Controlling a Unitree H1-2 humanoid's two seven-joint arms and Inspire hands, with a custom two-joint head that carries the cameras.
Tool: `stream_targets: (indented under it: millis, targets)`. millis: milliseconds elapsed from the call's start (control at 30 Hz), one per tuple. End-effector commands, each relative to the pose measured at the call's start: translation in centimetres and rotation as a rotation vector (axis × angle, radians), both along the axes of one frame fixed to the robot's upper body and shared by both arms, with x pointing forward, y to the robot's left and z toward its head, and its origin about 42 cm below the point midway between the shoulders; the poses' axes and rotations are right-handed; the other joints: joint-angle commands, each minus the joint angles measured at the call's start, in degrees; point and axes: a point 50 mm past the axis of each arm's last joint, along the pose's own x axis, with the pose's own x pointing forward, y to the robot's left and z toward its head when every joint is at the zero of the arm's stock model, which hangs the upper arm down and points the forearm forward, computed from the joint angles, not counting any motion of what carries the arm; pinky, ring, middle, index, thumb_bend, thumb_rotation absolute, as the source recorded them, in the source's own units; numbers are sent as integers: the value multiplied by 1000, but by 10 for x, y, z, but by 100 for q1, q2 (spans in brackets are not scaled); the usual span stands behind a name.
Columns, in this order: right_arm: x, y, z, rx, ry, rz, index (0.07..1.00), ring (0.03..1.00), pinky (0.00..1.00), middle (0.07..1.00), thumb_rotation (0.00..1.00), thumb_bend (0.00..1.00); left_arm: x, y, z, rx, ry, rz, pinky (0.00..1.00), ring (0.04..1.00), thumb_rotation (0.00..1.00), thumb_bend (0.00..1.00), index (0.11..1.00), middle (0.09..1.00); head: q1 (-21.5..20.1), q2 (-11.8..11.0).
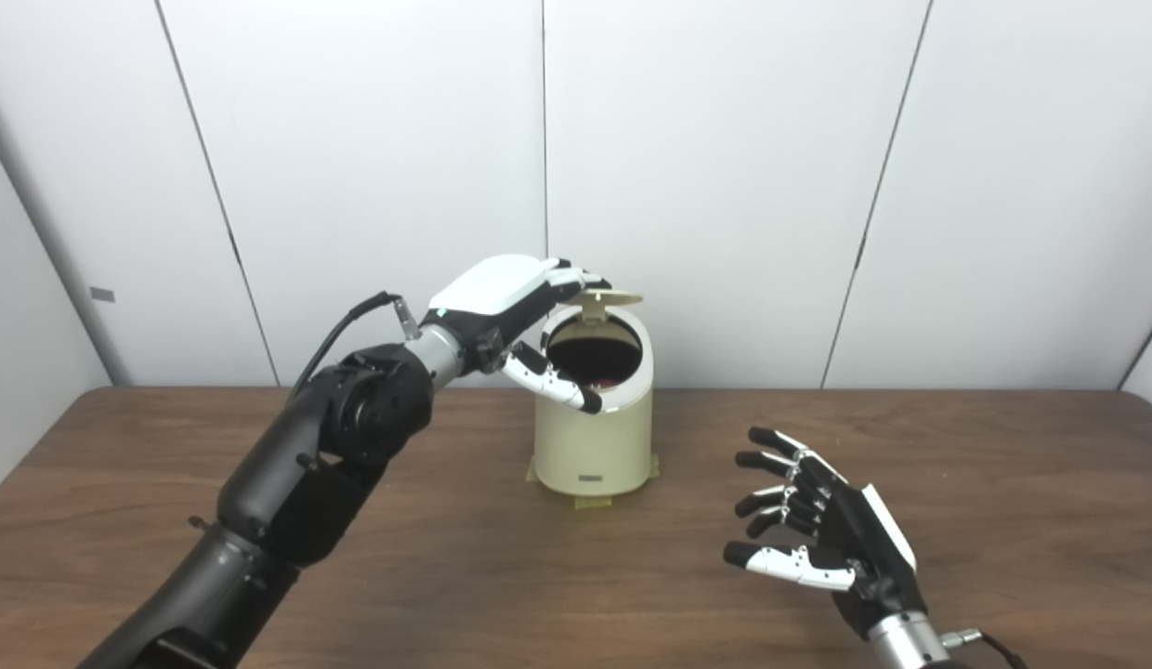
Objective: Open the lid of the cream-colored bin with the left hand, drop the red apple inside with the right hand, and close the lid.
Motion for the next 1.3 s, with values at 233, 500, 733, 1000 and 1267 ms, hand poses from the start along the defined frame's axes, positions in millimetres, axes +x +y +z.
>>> stream_targets:
  millis: [233,500,733,1000,1267]
  targets:
    - [9,7,29,12,-97,-11,802,541,422,741,119,715,-6,3,22,40,-111,-33,1000,1000,423,949,905,943,-19,51]
    - [10,5,31,40,-103,-34,784,523,414,723,137,707,-9,4,17,90,-87,-8,1000,1000,421,944,896,939,-19,114]
    - [9,4,32,33,-98,-29,788,532,418,729,121,703,-11,4,12,133,-78,2,1000,1000,416,945,887,918,12,176]
    - [8,5,33,32,-91,-22,790,529,413,730,137,708,-19,2,0,144,-63,-30,1000,1000,424,952,872,899,40,247]
    - [8,6,35,25,-95,-19,787,516,404,731,129,693,-29,-6,-17,226,-74,-59,1000,1000,423,938,871,889,6,296]
